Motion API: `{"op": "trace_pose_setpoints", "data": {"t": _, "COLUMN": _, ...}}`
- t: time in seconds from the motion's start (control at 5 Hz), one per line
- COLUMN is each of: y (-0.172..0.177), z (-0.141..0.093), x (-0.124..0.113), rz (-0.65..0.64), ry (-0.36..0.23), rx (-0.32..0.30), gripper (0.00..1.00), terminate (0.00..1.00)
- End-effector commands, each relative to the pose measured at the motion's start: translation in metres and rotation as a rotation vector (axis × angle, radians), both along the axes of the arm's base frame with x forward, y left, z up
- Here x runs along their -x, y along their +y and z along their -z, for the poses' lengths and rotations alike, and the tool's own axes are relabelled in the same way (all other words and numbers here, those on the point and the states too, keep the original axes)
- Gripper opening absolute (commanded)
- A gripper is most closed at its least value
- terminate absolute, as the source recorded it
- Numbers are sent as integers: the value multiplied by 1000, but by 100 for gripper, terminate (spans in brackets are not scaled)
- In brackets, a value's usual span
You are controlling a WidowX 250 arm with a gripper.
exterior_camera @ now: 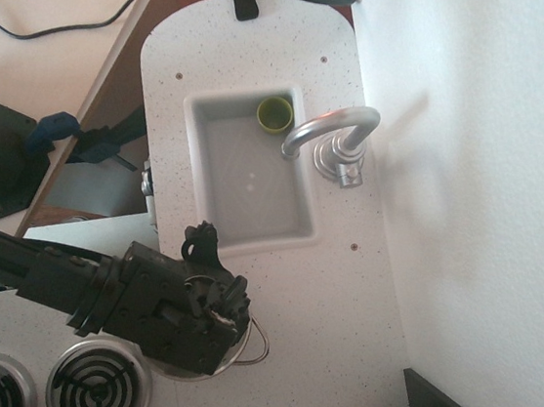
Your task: Pick up pot
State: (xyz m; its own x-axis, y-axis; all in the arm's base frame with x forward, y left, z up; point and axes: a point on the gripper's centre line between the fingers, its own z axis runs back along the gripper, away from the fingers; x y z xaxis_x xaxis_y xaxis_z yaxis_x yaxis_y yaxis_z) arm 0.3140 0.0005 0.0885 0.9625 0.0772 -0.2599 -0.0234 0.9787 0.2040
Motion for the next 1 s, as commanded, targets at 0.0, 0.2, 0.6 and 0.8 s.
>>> {"op": "trace_pose_setpoints", "data": {"t": 0.0, "y": 0, "z": 0, "x": 0, "rz": 0, "ry": 0, "rx": 0, "gripper": 100, "terminate": 0}}
{"op": "trace_pose_setpoints", "data": {"t": 0.2, "y": -1, "z": 17, "x": -4, "rz": -3, "ry": 41, "rx": 0, "gripper": 100, "terminate": 0}}
{"op": "trace_pose_setpoints", "data": {"t": 0.6, "y": 0, "z": 51, "x": -5, "rz": 23, "ry": -63, "rx": 379, "gripper": 100, "terminate": 0}}
{"op": "trace_pose_setpoints", "data": {"t": 0.8, "y": -3, "z": 50, "x": -7, "rz": 13, "ry": -72, "rx": 332, "gripper": 0, "terminate": 0}}
